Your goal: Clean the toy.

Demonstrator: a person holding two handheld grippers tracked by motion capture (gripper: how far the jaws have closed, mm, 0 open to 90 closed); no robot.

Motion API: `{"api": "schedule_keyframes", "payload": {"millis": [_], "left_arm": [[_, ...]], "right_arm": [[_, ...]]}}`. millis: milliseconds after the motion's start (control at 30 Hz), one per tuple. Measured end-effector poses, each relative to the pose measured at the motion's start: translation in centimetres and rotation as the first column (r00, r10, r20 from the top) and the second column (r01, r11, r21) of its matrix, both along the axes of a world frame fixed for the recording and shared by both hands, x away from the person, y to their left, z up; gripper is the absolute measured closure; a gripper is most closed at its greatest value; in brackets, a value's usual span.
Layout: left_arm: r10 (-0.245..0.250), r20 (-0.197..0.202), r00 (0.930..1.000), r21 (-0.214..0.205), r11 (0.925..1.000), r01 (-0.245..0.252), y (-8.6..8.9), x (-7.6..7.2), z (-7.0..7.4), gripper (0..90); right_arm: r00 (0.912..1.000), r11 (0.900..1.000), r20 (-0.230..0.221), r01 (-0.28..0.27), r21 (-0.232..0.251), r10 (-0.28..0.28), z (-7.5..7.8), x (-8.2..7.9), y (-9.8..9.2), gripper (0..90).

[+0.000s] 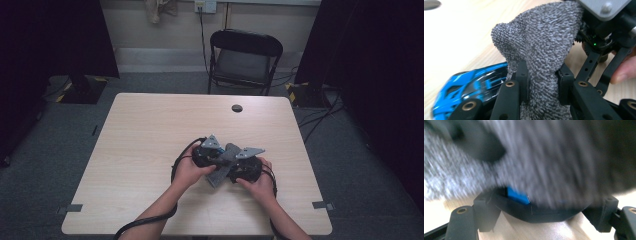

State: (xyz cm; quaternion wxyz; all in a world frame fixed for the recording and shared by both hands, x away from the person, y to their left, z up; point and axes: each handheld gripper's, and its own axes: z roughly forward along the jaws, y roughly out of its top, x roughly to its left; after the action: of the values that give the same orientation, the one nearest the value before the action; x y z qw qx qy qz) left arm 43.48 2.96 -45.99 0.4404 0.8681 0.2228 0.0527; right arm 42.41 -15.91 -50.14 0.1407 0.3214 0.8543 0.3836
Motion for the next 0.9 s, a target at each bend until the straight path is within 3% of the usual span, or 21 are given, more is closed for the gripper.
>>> {"api": "schedule_keyframes", "payload": {"millis": [133, 167, 300, 400, 533, 633, 900], "left_arm": [[0.012, -0.003, 0.9999, 0.013, 0.9998, -0.011, -0.6, 0.0, -0.6, 72.1], [0.029, -0.018, 0.9994, 0.015, 0.9995, -0.028, -0.7, 0.0, -0.5, 72.5], [0.059, -0.001, 0.9982, 0.037, 0.9976, -0.059, -0.5, 0.2, 0.0, 74.2], [0.086, -0.006, 0.9963, 0.030, 0.9959, -0.086, 0.0, 0.7, 0.1, 74.6], [0.129, -0.001, 0.9917, 0.040, 0.9909, -0.129, 1.0, 1.6, 0.4, 74.7], [0.165, 0.016, 0.9861, 0.074, 0.9834, -0.166, 1.9, 2.7, 0.6, 74.7], [0.215, 0.008, 0.9765, 0.094, 0.9721, -0.215, 3.5, 4.6, -0.1, 74.7]], "right_arm": [[1.0000, 1.0000, 0.000, -0.001, -0.001, 0.001, 0.0, 0.0, 0.0, 24.0], [1.0000, 1.0000, 0.000, 0.000, 0.000, 0.000, 0.0, 0.0, 0.0, 24.0], [1.0000, 1.0000, 0.000, -0.001, -0.001, 0.001, 0.0, 0.0, 0.0, 24.0], [1.0000, 1.0000, 0.000, 0.000, -0.001, 0.000, 0.0, 0.0, 0.0, 24.0], [1.0000, 1.0000, 0.000, 0.000, -0.001, 0.000, 0.0, 0.0, 0.0, 24.0], [1.0000, 1.0000, 0.000, -0.001, -0.001, 0.001, 0.0, 0.0, 0.0, 24.0], [1.0000, 1.0000, 0.000, 0.000, -0.001, 0.000, 0.0, 0.0, 0.0, 24.0]]}}
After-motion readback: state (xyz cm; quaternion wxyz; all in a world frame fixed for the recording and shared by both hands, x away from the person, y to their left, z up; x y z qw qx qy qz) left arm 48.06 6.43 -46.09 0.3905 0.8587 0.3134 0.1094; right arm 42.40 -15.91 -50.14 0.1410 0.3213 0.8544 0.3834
